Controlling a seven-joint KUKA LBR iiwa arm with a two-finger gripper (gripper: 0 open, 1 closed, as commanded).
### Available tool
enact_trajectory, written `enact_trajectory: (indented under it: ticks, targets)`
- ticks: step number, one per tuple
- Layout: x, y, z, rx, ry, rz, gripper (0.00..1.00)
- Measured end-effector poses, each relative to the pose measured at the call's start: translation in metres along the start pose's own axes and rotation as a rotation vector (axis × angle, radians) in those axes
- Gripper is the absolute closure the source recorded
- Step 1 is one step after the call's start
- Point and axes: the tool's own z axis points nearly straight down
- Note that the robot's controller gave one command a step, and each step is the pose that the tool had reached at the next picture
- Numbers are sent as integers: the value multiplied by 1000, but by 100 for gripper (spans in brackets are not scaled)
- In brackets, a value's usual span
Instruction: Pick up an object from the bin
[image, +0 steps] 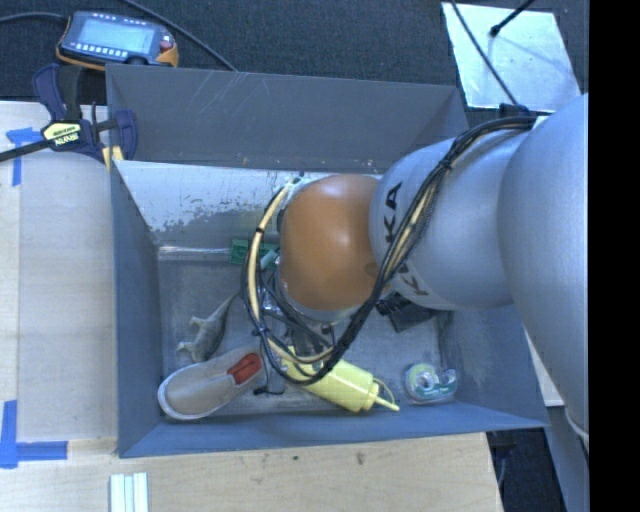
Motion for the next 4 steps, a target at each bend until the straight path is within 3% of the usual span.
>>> enact_trajectory:
  ticks: [2, 3, 4]
  targets:
    - [2, 28, 40, 1, -5, -395, 0]
    - [4, 65, 45, 8, -11, -559, 0]
    - [9, 83, 26, -1, -3, -634, 0]
